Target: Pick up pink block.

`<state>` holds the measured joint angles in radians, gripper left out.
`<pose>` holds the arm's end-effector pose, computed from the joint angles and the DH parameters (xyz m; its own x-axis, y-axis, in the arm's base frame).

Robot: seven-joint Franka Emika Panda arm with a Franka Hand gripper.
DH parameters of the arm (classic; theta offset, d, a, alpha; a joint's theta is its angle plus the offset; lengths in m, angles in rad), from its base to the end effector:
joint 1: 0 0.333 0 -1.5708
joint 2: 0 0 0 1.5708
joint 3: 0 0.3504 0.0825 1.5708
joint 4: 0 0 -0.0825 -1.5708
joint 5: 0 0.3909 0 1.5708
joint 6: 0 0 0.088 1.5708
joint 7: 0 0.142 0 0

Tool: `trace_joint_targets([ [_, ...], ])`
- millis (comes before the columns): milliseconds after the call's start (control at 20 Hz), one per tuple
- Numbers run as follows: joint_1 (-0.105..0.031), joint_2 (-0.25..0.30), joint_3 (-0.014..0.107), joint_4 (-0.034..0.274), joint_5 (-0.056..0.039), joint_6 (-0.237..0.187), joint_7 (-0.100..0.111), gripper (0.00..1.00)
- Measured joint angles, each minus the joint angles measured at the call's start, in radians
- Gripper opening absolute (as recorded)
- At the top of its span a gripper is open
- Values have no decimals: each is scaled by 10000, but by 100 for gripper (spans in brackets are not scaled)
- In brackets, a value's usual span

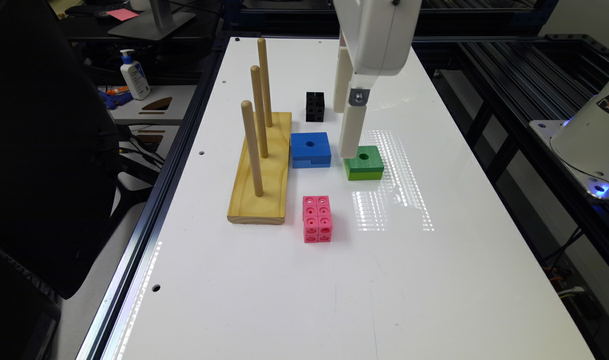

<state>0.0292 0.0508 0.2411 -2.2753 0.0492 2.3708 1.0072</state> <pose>0.5158 0.1446 0.3338 0.7168 -0.6971 -0.0165 -0.6965 -0.7147 -0.0637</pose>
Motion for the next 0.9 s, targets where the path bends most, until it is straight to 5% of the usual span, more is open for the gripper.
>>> trace_joint_targets([
  [400, -1, 1333, -20, 39, -208, 1195, 11, 100],
  [900, 5, 1828, -18, 102, -229, 1531, 11, 100],
])
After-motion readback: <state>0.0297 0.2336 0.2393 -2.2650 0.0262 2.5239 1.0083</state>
